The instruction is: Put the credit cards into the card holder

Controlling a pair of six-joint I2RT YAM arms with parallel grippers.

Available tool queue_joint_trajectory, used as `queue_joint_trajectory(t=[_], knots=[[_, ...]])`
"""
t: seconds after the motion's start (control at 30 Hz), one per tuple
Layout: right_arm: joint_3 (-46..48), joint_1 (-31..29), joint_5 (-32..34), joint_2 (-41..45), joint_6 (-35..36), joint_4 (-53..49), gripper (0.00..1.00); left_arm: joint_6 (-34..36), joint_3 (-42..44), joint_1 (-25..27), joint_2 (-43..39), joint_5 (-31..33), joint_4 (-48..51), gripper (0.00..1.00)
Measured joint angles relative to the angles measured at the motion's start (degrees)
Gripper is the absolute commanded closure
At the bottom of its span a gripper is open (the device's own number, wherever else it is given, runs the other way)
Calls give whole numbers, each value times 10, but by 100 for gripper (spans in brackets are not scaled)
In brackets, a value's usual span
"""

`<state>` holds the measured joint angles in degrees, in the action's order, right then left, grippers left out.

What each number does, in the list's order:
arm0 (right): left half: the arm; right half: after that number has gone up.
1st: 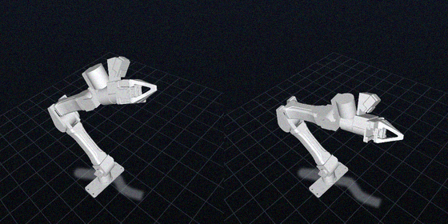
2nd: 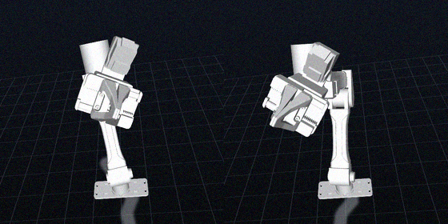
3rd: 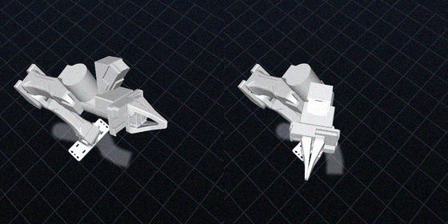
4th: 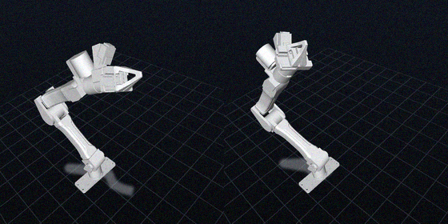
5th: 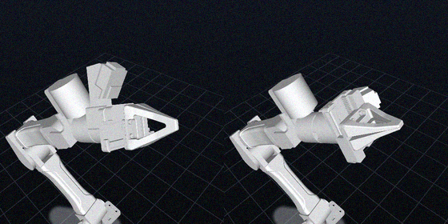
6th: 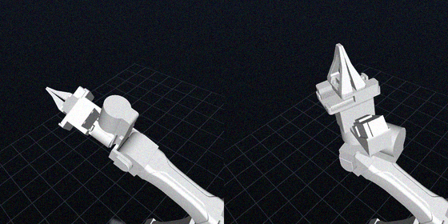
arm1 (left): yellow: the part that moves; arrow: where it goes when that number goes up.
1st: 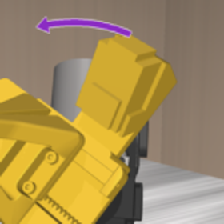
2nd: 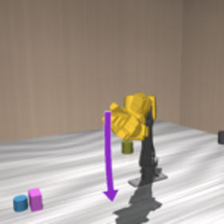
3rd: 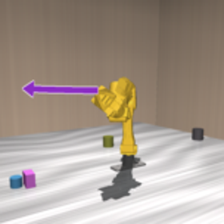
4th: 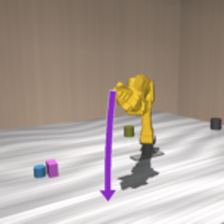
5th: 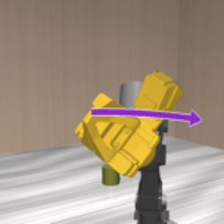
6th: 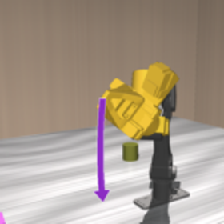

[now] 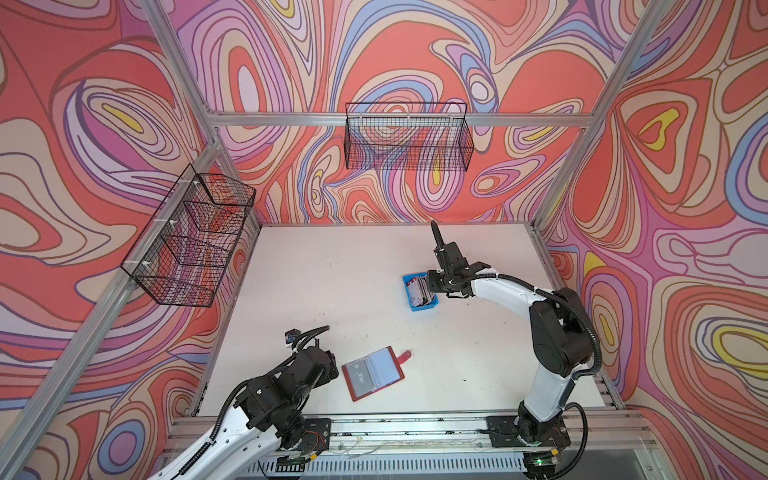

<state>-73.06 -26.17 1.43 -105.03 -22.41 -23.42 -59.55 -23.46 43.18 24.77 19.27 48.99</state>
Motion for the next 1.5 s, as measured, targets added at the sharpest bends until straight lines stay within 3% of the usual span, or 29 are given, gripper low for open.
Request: queue_joint_trajectory(t=[0.23,0.6,1.27,1.5], knots=[[-10,0,6,-20,1,-7,75,0,0,0,0,-2,0,11],[-10,0,5,-27,0,-11,100,0,0,0,0,-2,0,11],[-8,0,5,-24,0,-9,100,0,3,0,0,-2,-5,11],[33,0,15,40,0,17,100,0,3,0,0,-2,-6,11]])
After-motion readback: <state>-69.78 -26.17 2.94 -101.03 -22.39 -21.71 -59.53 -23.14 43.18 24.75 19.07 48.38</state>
